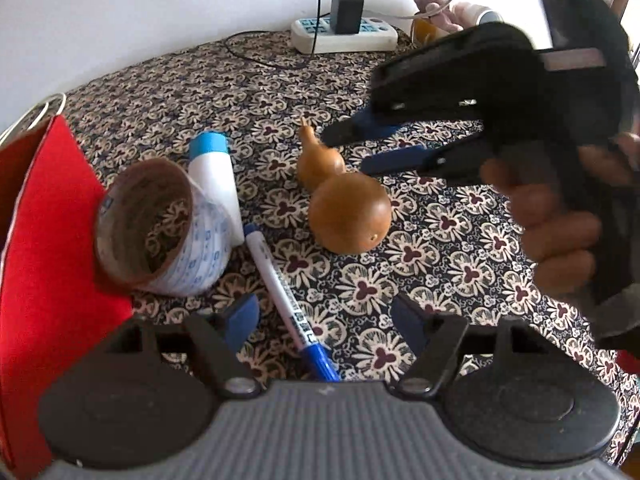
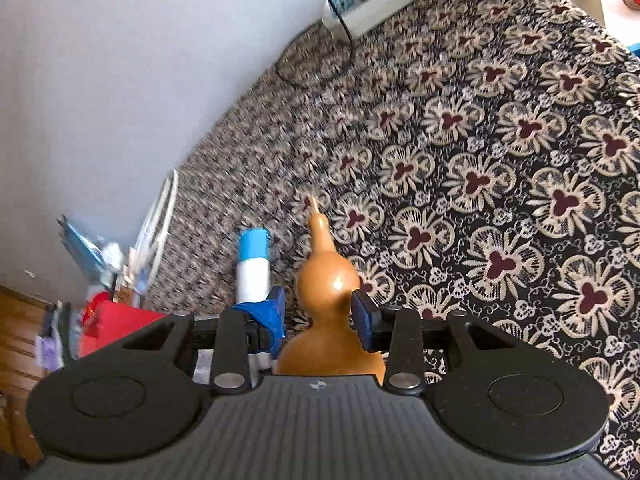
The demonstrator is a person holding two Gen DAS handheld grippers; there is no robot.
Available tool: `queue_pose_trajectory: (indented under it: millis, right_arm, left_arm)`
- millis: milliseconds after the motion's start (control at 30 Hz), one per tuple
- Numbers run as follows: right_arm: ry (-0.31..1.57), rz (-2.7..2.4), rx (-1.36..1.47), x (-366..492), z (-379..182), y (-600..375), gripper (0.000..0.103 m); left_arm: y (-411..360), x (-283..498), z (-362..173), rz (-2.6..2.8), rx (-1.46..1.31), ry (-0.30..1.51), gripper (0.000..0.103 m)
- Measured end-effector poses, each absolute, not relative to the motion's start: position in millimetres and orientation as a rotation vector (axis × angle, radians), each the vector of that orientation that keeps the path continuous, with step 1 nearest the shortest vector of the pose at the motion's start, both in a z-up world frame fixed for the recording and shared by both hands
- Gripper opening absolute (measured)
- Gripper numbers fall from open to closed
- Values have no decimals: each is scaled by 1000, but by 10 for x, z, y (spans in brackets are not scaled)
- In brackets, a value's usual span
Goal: Organize rigid objects
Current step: 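Grasp the brown gourd by its waist with the left gripper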
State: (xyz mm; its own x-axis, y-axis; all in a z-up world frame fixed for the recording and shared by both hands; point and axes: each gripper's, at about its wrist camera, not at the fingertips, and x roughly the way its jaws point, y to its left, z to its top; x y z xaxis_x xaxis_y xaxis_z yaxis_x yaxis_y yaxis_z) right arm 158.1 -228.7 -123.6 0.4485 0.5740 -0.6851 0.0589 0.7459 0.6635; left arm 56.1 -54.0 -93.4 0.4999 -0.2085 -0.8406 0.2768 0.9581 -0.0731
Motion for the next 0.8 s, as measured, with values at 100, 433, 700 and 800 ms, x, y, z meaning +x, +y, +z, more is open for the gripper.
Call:
queue_pose_trajectory:
  millis: [100, 433, 700, 800]
  right_arm:
    - [1112, 374, 682, 1520, -1306, -2254, 20]
    - [1208, 448, 796, 960, -1428, -2337, 19]
    - [1262, 448, 878, 341, -1478, -2484, 17]
    - [1267, 446, 888, 153, -1446, -2524, 17]
  left_arm:
    - [-522, 617, -978, -302, 66, 1021, 74]
    - [-499, 619, -1095, -374, 46, 1061, 75]
    - [-431, 320, -1179, -462, -31, 1134, 75]
    - [-409, 125, -1162, -484, -65, 1138, 72]
